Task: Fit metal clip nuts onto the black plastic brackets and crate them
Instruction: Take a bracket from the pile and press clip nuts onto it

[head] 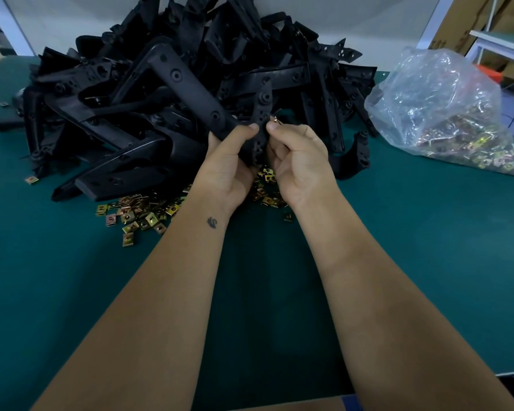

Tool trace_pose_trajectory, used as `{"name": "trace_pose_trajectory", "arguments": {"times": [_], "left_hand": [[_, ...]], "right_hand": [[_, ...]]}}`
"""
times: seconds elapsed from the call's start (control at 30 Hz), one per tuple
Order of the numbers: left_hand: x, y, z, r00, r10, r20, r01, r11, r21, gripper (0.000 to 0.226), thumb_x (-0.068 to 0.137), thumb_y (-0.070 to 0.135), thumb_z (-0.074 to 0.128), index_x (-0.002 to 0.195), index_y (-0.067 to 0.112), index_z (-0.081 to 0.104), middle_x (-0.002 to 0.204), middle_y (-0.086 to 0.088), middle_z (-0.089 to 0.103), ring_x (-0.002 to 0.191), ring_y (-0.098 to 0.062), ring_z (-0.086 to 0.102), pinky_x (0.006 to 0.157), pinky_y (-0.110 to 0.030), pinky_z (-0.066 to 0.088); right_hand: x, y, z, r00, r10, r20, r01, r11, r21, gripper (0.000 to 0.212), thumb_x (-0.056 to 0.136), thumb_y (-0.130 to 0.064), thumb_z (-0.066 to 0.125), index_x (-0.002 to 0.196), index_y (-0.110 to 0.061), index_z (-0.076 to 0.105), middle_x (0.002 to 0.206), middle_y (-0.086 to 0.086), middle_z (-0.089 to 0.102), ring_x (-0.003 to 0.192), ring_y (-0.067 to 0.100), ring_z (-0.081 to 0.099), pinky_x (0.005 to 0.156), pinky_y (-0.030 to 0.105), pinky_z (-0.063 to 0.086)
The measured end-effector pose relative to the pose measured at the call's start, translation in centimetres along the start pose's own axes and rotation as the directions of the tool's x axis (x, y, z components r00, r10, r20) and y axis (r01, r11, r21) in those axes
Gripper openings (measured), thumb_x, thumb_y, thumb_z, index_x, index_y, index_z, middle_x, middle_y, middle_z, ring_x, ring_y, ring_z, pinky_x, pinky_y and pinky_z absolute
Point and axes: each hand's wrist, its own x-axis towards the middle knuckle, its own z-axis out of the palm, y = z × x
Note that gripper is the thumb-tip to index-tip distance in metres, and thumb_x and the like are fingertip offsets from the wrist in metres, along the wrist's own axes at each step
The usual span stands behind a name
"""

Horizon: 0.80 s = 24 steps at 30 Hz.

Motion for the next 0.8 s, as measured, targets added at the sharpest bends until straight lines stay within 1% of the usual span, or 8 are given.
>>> {"name": "trace_pose_trajectory", "arguments": {"times": [0.17, 0.27, 0.43, 0.53, 0.6, 0.67, 0.73, 0.8], "left_hand": [[0.0, 0.1, 0.0, 0.997, -0.051, 0.051, 0.048, 0.996, 0.069, 0.023, 0.09, 0.003, 0.064, 0.104, 0.018, 0.055, 0.106, -0.006, 0.071, 0.097, -0.02, 0.068, 0.079, -0.032, 0.056], [-0.1, 0.2, 0.1, 0.995, -0.059, 0.076, 0.051, 0.993, 0.106, 0.025, 0.091, 0.004, 0.062, 0.11, 0.019, 0.056, 0.104, -0.003, 0.072, 0.094, -0.016, 0.07, 0.075, -0.029, 0.055], [-0.3, 0.3, 0.1, 0.995, -0.036, 0.091, 0.023, 0.989, 0.148, 0.03, 0.092, 0.004, 0.062, 0.117, 0.018, 0.054, 0.105, -0.001, 0.074, 0.097, -0.015, 0.071, 0.077, -0.029, 0.056], [-0.5, 0.5, 0.2, 0.996, -0.037, 0.082, 0.026, 0.991, 0.132, 0.03, 0.093, 0.004, 0.062, 0.119, 0.016, 0.053, 0.1, 0.0, 0.075, 0.093, -0.013, 0.072, 0.074, -0.027, 0.056], [-0.7, 0.5, 0.2, 0.997, -0.042, 0.063, 0.036, 0.994, 0.102, 0.033, 0.093, 0.004, 0.062, 0.123, 0.015, 0.052, 0.102, -0.001, 0.074, 0.094, -0.015, 0.071, 0.074, -0.027, 0.056], [-0.8, 0.7, 0.1, 0.996, -0.056, 0.063, 0.052, 0.996, 0.073, 0.035, 0.094, 0.004, 0.062, 0.125, 0.015, 0.052, 0.104, -0.002, 0.073, 0.095, -0.015, 0.071, 0.072, -0.028, 0.056], [-0.9, 0.9, 0.0, 0.992, -0.081, 0.095, 0.075, 0.995, 0.065, 0.034, 0.094, 0.004, 0.06, 0.125, 0.015, 0.052, 0.104, -0.001, 0.074, 0.094, -0.014, 0.072, 0.07, -0.027, 0.056], [-1.0, 1.1, 0.0, 0.988, -0.095, 0.123, 0.086, 0.993, 0.075, 0.032, 0.095, 0.004, 0.058, 0.125, 0.015, 0.053, 0.106, -0.001, 0.073, 0.094, -0.013, 0.072, 0.07, -0.027, 0.057]], "right_hand": [[0.3, -0.7, -0.6, 0.998, -0.047, 0.034, 0.049, 0.998, -0.046, 0.024, 0.085, 0.006, 0.066, 0.076, -0.014, 0.055, 0.07, -0.001, 0.07, 0.067, 0.01, 0.067, 0.071, 0.025, 0.054], [0.3, -1.0, -1.0, 0.996, -0.072, 0.042, 0.074, 0.996, -0.044, 0.017, 0.087, 0.006, 0.065, 0.089, -0.011, 0.061, 0.075, 0.002, 0.072, 0.071, 0.013, 0.069, 0.07, 0.025, 0.055], [0.3, -0.8, -0.8, 0.996, -0.09, 0.02, 0.091, 0.995, -0.05, 0.007, 0.091, 0.0, 0.063, 0.092, -0.005, 0.067, 0.09, 0.011, 0.072, 0.083, 0.021, 0.069, 0.081, 0.031, 0.058], [0.3, -0.7, -0.5, 0.993, -0.118, 0.01, 0.118, 0.989, -0.087, 0.008, 0.091, 0.0, 0.064, 0.096, -0.005, 0.067, 0.092, 0.011, 0.071, 0.086, 0.021, 0.068, 0.082, 0.03, 0.058], [0.3, -0.7, -0.2, 0.989, -0.144, 0.015, 0.145, 0.981, -0.127, 0.013, 0.09, -0.001, 0.065, 0.1, -0.009, 0.067, 0.085, 0.005, 0.072, 0.084, 0.017, 0.069, 0.078, 0.026, 0.056], [0.4, -1.0, -0.2, 0.985, -0.171, 0.027, 0.173, 0.966, -0.193, 0.017, 0.089, -0.002, 0.068, 0.102, -0.012, 0.065, 0.079, 0.0, 0.073, 0.083, 0.014, 0.068, 0.079, 0.026, 0.055], [0.5, -1.5, -0.4, 0.979, -0.198, 0.055, 0.206, 0.941, -0.268, 0.021, 0.087, -0.001, 0.07, 0.103, -0.012, 0.061, 0.078, 0.0, 0.073, 0.084, 0.016, 0.068, 0.085, 0.031, 0.055], [0.4, -2.0, -0.6, 0.97, -0.228, 0.089, 0.245, 0.9, -0.361, 0.025, 0.085, -0.002, 0.073, 0.102, -0.013, 0.059, 0.078, 0.0, 0.074, 0.088, 0.019, 0.069, 0.095, 0.041, 0.054]]}}
